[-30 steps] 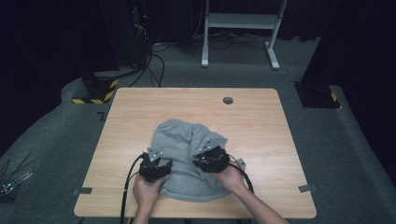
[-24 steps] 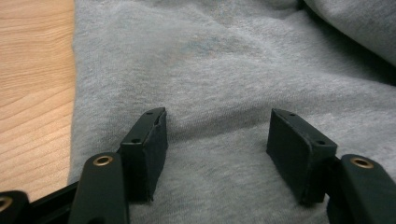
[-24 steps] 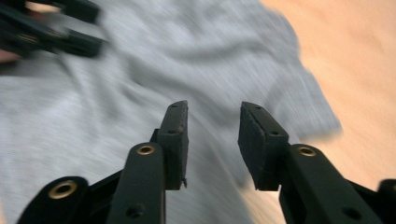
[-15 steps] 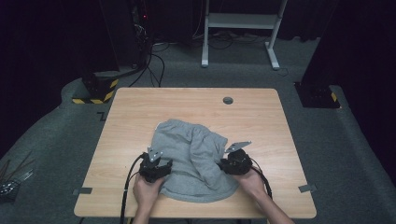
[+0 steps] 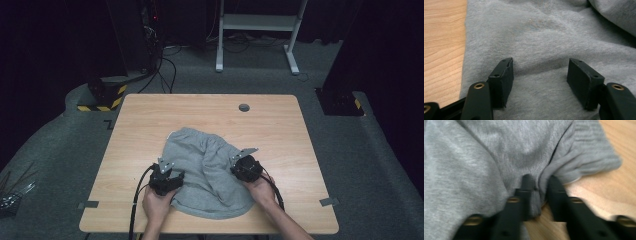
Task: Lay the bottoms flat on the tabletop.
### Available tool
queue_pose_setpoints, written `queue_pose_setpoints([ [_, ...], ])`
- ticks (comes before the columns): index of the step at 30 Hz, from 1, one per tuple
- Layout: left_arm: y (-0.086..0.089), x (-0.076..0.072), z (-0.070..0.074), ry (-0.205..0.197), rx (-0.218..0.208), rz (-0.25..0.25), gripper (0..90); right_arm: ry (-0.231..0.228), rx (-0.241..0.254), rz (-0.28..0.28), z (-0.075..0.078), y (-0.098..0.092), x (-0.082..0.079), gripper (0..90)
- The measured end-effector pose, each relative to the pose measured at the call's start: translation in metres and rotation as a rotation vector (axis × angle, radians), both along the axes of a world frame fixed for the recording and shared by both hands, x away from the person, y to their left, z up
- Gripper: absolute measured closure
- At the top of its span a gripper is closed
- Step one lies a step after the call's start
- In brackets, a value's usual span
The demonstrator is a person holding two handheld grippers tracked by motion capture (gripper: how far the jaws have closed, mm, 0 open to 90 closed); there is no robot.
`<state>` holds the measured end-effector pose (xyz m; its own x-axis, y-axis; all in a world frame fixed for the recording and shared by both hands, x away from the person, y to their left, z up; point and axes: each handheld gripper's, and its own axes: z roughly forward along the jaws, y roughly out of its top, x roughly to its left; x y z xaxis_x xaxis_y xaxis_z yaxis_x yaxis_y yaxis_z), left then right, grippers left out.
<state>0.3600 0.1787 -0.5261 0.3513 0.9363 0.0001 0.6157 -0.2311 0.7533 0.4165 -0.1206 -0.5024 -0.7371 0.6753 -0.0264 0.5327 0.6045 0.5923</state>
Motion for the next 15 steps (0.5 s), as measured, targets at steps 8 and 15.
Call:
queue_pose_setpoints([
  [8,0.0,0.0,0.0,0.0,0.001,-0.001,38.0,-0.144,-0.005,-0.119,0.038,-0.034,0.019,85.6],
  [15,0.0,0.0,0.0,0.0,0.001,0.0,38.0,-0.141,-0.046,-0.295,0.027,-0.066,0.057,79.9],
])
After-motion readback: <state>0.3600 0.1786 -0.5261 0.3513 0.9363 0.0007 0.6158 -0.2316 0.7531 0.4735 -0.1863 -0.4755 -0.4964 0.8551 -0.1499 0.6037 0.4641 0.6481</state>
